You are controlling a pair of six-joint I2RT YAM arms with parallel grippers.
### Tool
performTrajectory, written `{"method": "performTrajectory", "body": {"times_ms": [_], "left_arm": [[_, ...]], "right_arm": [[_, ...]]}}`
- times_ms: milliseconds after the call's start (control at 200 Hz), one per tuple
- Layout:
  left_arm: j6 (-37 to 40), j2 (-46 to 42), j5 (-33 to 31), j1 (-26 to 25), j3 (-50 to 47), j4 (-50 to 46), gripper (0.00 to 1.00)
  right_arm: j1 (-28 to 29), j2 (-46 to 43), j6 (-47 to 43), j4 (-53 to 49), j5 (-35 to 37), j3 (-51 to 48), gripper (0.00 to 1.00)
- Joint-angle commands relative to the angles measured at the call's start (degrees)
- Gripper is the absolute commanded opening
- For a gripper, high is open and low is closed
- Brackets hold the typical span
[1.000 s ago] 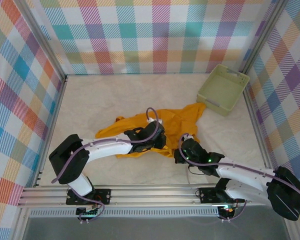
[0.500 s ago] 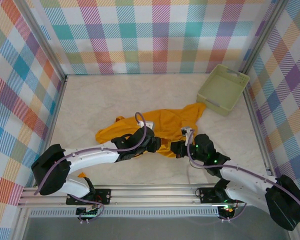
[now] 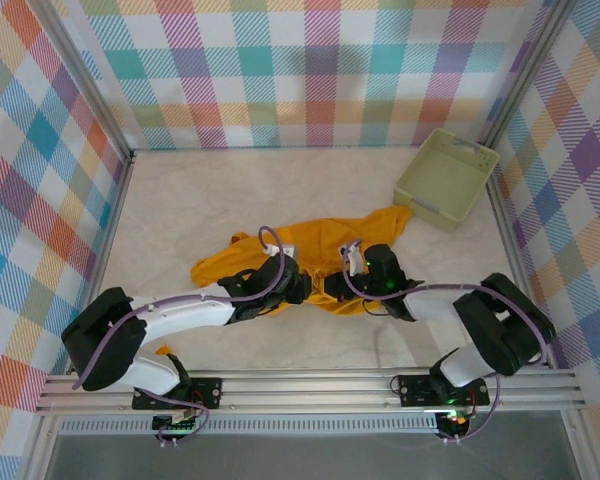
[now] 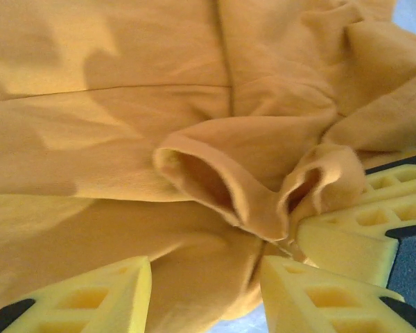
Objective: Fold the inside-out t-shirt
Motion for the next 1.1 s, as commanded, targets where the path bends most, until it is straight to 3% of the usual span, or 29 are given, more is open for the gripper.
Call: {"method": "performTrajectory", "body": {"times_ms": [0, 190, 300, 400, 475, 630, 740, 860, 1095], "left_arm": [[-0.83, -2.82, -0.27, 1.35, -1.32, 0.78, 0.46], [-0.08, -3.5, -0.23, 2.08, -1.57, 0.33, 0.47], [-0.06, -3.3, -0.44, 2.12, -1.73, 0.67, 0.47], [0.14, -2.52, -0.11, 2.23, -1.4, 1.01, 0.47], [0.25, -1.83, 0.29, 2.22, -0.8, 1.0, 0.47], [0.24, -1.27, 0.35, 2.19, -0.45, 0.95, 0.46], [0.24, -0.94, 0.35, 2.17, -0.53, 1.04, 0.46], [0.11, -0.33, 1.07, 2.24, -0.45, 1.43, 0.46], [0.24, -0.44, 1.4, 2.19, -0.35, 1.26, 0.46]], "right_arm": [[-0.06, 0.73, -0.41, -1.77, 1.83, 1.34, 0.19], [-0.09, -4.94, -0.09, -9.19, 7.36, 1.05, 0.32], [-0.07, -7.82, -0.47, -13.32, 10.21, 0.69, 0.3], [-0.03, -8.1, -0.22, -15.06, 10.77, 1.09, 0.2], [0.2, -7.52, -0.34, -14.89, 10.36, 1.44, 0.19], [5.89, -9.16, -3.38, -16.33, 14.31, 2.99, 0.39], [7.9, -7.44, -4.0, -20.1, 19.41, 5.22, 0.42], [7.91, -4.76, -3.35, -21.89, 24.68, 7.18, 0.38], [7.91, -1.2, -3.65, -23.7, 27.43, 10.47, 0.12]]}}
